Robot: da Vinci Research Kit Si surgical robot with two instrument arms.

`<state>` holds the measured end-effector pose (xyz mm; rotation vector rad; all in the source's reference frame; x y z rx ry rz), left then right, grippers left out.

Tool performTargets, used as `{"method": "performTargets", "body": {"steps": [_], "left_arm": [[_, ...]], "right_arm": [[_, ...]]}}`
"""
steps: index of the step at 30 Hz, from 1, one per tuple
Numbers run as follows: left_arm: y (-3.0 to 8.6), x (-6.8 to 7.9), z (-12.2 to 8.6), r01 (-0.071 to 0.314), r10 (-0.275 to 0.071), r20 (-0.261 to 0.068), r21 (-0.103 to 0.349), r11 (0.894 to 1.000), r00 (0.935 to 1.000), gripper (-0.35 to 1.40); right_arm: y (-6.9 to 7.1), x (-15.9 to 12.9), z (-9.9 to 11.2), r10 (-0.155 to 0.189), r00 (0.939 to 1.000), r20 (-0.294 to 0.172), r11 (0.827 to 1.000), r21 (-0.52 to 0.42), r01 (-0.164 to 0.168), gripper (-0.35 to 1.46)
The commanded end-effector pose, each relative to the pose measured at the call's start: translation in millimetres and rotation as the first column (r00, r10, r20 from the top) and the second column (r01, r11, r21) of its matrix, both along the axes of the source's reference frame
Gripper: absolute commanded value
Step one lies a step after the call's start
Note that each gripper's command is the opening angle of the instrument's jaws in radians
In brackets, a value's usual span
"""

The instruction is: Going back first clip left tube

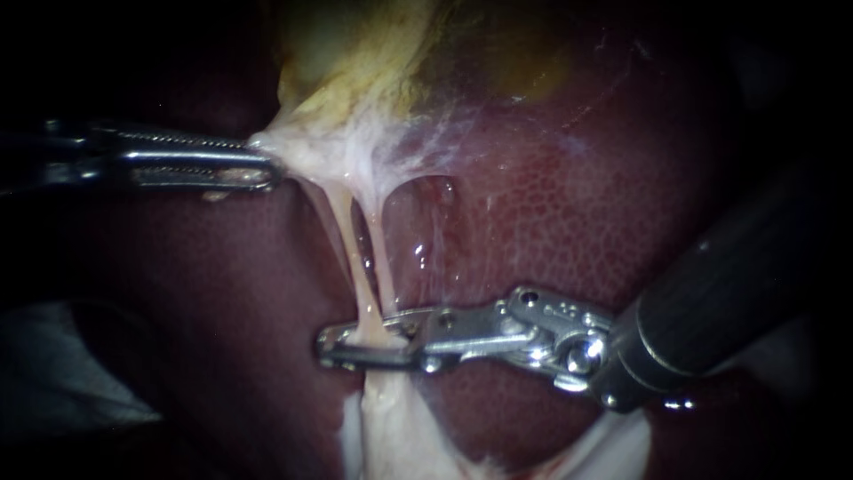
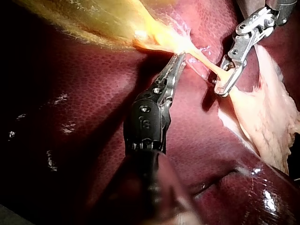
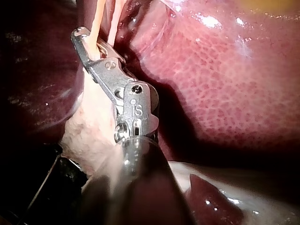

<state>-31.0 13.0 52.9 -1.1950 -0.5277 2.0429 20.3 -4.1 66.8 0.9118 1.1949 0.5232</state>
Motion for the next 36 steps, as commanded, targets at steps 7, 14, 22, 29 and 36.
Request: {"method": "performTargets", "body": {"steps": [7, 14, 22, 29, 36], "left_arm": [[-0.1, 0.2, 0.0, -0.001, 0.001, 0.001, 0.0, 1.0, 1.0, -0.35], [0.0, 0.4, 0.2, 0.0, 0.0, 0.0, -0.001, 1.0, 1.0, -0.35], [0.0, 0.5, 0.2, -0.001, 0.001, 0.0, -0.001, 1.0, 1.0, -0.35], [0.0, 0.6, 0.2, 0.001, -0.001, -0.002, -0.003, 1.0, 1.0, -0.35], [0.0, 0.3, 0.6, 0.002, -0.002, -0.003, -0.004, 1.0, 1.0, -0.35]], "right_arm": [[0.6, 0.7, -0.3, 0.035, 0.9993, 0.015, 0.98, -0.199, -0.032, 0.44], [2.4, -1.1, -1.5, 0.044, 0.9964, 0.072, 0.936, -0.351, -0.016, 0.49], [3.1, -4.8, -3.0, 0.01, 0.9974, 0.071, 0.896, -0.443, 0.023, 0.5], [4.8, -10.4, -5.8, -0.024, 0.994, 0.107, 0.828, -0.555, 0.08, 0.5], [7.1, -15.1, -7.9, -0.009, 0.9925, 0.122, 0.803, -0.591, 0.08, 0.5]]}}
